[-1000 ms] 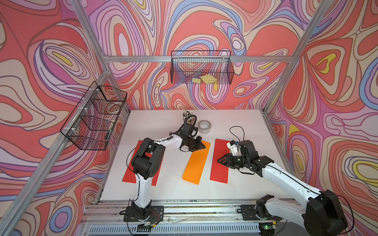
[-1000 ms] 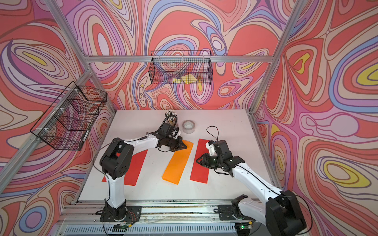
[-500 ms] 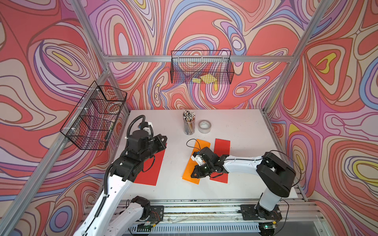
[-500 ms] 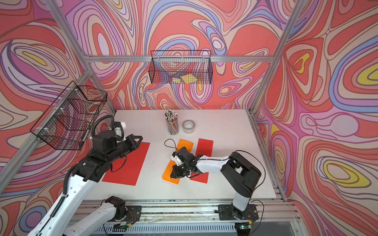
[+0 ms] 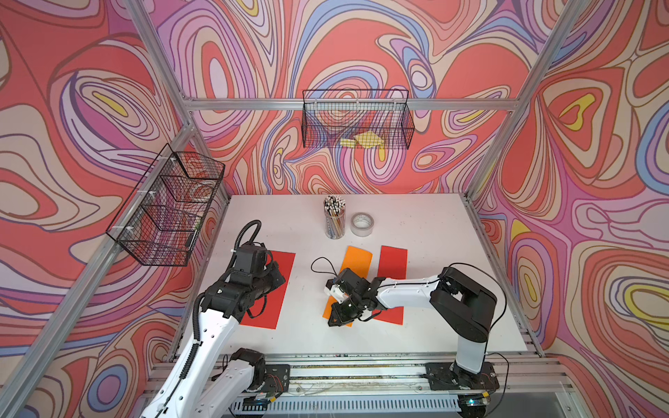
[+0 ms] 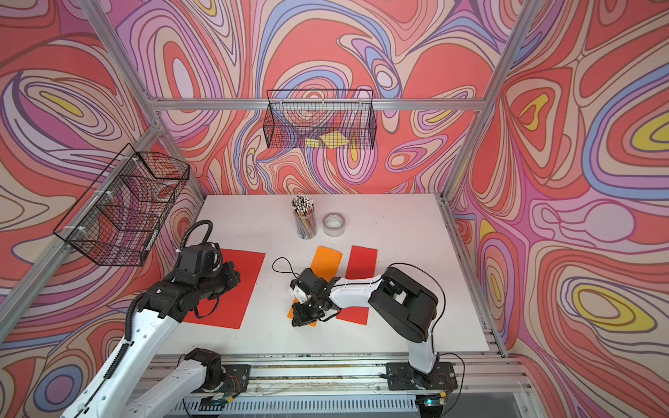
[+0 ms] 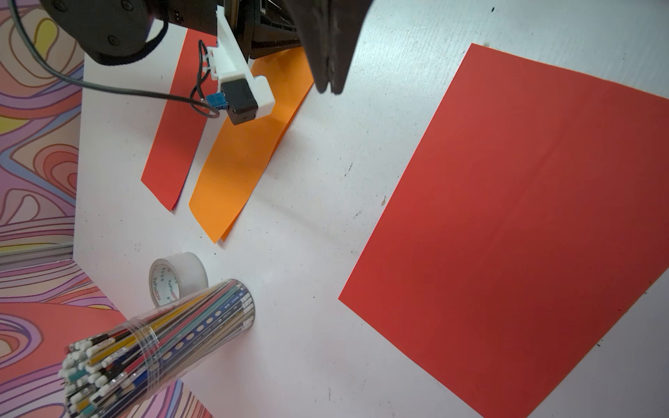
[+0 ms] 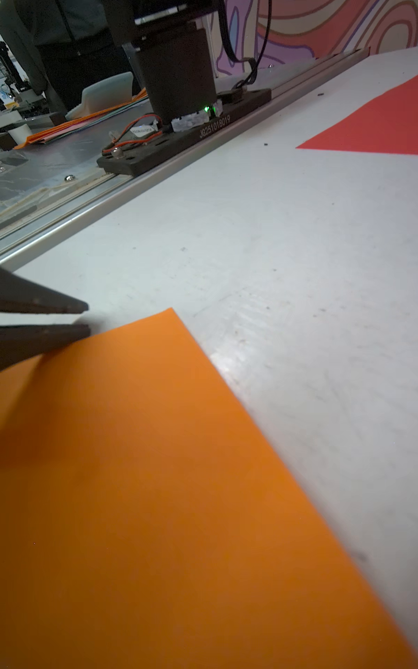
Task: Fold the rectangular paper in half along the long edge
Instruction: Move the paper at the center of the board.
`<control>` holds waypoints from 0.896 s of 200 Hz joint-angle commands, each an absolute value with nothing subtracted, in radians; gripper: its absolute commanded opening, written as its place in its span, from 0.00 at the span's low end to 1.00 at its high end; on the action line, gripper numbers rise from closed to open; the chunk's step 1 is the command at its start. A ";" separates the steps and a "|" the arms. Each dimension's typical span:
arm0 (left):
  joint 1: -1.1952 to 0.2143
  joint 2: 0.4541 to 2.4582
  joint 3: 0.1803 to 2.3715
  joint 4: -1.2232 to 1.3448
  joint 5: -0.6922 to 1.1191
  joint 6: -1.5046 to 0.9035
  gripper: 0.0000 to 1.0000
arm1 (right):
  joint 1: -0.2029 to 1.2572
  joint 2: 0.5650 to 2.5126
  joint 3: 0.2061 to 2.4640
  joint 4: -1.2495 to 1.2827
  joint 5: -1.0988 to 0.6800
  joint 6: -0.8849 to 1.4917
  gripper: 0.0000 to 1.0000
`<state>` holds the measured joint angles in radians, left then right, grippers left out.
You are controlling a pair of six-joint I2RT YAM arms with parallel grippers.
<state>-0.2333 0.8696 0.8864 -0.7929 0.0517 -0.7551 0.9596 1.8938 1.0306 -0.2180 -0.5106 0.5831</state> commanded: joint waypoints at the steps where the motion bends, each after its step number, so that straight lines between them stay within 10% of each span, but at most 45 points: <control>1: -0.222 0.882 0.904 -0.827 0.051 -0.751 0.00 | 0.920 1.919 1.019 -0.258 -0.454 0.582 0.12; 91: -0.092 0.962 0.886 -0.801 0.200 -0.739 0.02 | 0.690 1.777 1.021 -0.374 -0.453 0.451 0.13; 179: 0.253 1.335 0.898 -0.818 0.325 -0.622 0.35 | 0.758 1.759 1.129 -0.254 -0.629 0.524 0.33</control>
